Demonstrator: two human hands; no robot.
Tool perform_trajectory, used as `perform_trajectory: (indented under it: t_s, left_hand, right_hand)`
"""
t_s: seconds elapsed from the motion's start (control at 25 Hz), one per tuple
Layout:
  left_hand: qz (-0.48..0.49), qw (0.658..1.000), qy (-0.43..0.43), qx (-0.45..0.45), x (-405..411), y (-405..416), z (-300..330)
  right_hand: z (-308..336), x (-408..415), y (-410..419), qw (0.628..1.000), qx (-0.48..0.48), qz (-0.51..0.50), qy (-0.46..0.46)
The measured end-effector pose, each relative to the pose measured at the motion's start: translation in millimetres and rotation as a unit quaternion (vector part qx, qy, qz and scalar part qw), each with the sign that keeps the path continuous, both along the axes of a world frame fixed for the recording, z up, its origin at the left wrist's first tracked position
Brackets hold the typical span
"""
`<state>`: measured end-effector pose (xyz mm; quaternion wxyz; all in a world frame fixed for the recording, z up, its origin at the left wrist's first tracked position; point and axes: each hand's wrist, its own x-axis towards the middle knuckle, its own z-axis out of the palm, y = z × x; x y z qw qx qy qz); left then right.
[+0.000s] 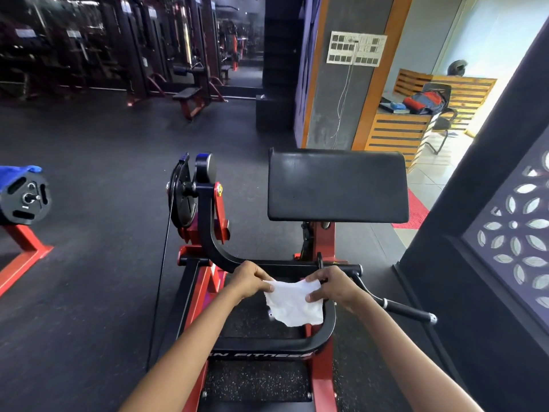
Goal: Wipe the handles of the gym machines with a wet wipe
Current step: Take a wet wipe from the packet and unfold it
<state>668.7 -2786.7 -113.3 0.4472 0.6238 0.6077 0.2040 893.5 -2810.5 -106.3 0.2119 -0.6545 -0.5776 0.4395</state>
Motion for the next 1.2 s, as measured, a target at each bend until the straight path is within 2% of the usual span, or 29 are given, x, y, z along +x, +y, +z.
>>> perform_trajectory:
  t_s: [0.08, 0.16, 0.24, 0.32, 0.44, 0.52, 0.68, 0.76, 0.88, 1.0, 1.08, 1.2]
  left_hand:
    - [-0.007, 1.000, 0.018, 0.020, 2, -2, 1]
    - [-0.010, 0.999, 0.034, 0.042, 5, -3, 1]
    - [-0.004, 0.999, 0.031, 0.045, 7, -4, 1]
    - [0.003, 0.999, -0.001, 0.033, 6, -2, -1]
    - [0.029, 0.994, -0.100, 0.010, 7, -2, -4]
    - [0.043, 0.980, -0.191, -0.021, 11, -5, -1]
    - [0.065, 0.938, -0.325, -0.098, 20, -13, 4]
    - [0.068, 0.923, -0.359, -0.123, 26, -16, 4]
    - [0.095, 0.929, -0.342, -0.109, 32, -18, 2]
    - [0.091, 0.943, -0.310, -0.080, 28, -14, 0]
    - [0.056, 0.952, -0.291, -0.074, 24, -14, 1]
    - [0.032, 0.968, -0.243, -0.052, 19, -11, -3]
  right_hand:
    - [3, -1, 1, 0.997, 0.024, 0.027, -0.069]
    - [7, -2, 2, 0.995, 0.036, 0.024, -0.091]
    - [5, -1, 3, 0.997, 0.044, -0.002, -0.068]
    - [4, 1, 2, 0.999, 0.043, -0.031, 0.012]
    - [2, 4, 0, 0.985, 0.046, -0.077, 0.146]
    - [7, 1, -4, 0.974, 0.064, -0.090, 0.198]
    - [2, -4, 1, 0.953, 0.083, -0.177, 0.234]
    - [-3, -8, 3, 0.947, 0.073, -0.214, 0.226]
    - [-2, -7, 2, 0.953, 0.052, -0.185, 0.233]
    - [7, 0, -5, 0.964, -0.005, -0.062, 0.258]
    - [11, 2, -8, 0.977, -0.023, -0.014, 0.210]
    - [4, 2, -5, 0.995, -0.006, -0.002, 0.101]
